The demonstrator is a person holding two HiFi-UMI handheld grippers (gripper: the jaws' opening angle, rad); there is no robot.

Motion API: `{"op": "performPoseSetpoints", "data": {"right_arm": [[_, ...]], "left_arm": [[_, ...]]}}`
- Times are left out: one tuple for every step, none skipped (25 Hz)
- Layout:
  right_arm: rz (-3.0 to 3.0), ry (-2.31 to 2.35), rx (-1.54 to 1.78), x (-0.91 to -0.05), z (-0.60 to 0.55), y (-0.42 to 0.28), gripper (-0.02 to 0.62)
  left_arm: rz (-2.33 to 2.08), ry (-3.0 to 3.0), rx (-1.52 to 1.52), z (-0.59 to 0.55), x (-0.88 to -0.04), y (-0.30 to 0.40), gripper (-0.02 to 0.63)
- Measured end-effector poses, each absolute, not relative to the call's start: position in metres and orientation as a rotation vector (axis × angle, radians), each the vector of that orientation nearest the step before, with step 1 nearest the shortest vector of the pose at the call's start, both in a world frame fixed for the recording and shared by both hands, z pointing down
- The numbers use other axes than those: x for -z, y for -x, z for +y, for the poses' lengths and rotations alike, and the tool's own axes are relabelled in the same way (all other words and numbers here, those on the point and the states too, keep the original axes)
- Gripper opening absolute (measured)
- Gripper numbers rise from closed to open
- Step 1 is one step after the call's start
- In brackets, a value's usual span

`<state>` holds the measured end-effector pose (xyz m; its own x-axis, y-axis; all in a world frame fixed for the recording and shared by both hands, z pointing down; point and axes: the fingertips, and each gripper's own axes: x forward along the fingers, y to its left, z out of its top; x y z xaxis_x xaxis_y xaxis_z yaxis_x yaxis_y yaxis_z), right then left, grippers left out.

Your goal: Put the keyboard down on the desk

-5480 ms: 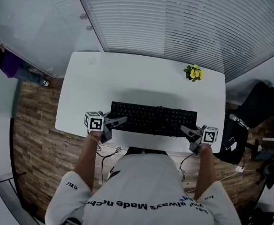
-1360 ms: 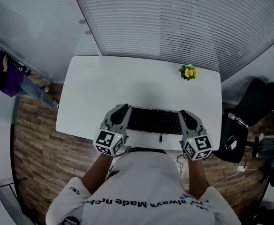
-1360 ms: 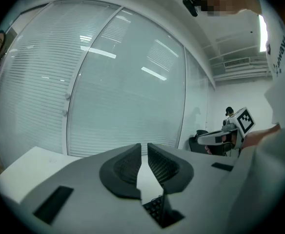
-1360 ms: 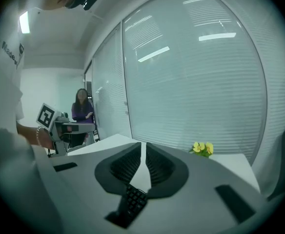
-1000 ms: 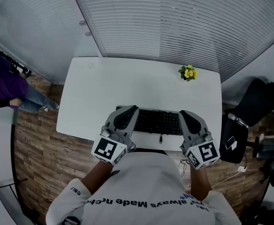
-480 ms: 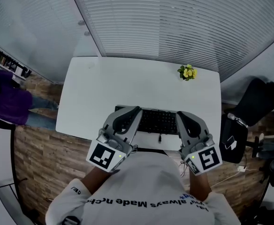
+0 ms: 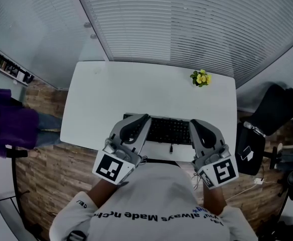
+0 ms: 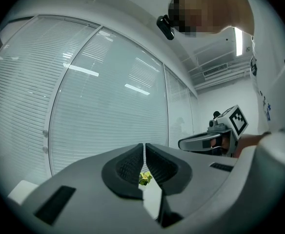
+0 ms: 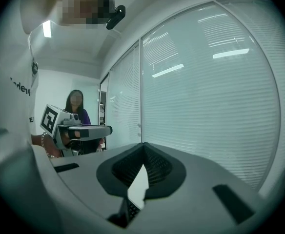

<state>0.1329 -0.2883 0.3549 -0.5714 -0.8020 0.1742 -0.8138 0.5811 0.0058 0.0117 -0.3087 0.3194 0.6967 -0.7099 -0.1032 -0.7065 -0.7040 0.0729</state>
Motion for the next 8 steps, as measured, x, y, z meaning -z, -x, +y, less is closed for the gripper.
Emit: {"op": "performPoseSetpoints", "data": {"right_arm": [[-2.649,-1.368,-0.113,-0.3545,-0.2891,-0.1333,0.008],[-2.647,-1.371,-0.112,-0.3540,-0.2896,-0.1336,0.008],[-2.645,-1.373,-0.111,-0.3534,-0.2898,-0.1338,0.008],[-2.644,-1.374,-0.110,-0.3526,-0.2897,-0.1338,0.008],[-2.644,-1.375,-0.109,-0.3518,-0.2897,-0.1336,0.008],[-2.643,-1.376,-0.104,-0.3511,-0.2897,-0.1334,0.008],[-2.641,-1.377,-0.098,-0.3504,-0.2897,-0.1332,0.008],[-2.639,-1.377,-0.092,-0.3498,-0.2897,-0.1329,0.008]], "left_arm": [[-1.204,-2.868,0.193,-0.3098,-0.3194,-0.0106,0.034],[-1.208,-2.870,0.196,-0.3106,-0.3189,-0.0097,0.034],[-1.210,-2.874,0.201,-0.3110,-0.3179,-0.0089,0.034],[-1.210,-2.876,0.205,-0.3110,-0.3166,-0.0083,0.034],[-1.210,-2.874,0.207,-0.3110,-0.3157,-0.0076,0.034],[-1.212,-2.870,0.204,-0.3109,-0.3157,-0.0068,0.034],[-1.216,-2.864,0.198,-0.3110,-0.3164,-0.0058,0.034],[-1.220,-2.858,0.191,-0.3110,-0.3172,-0.0048,0.034]]}}
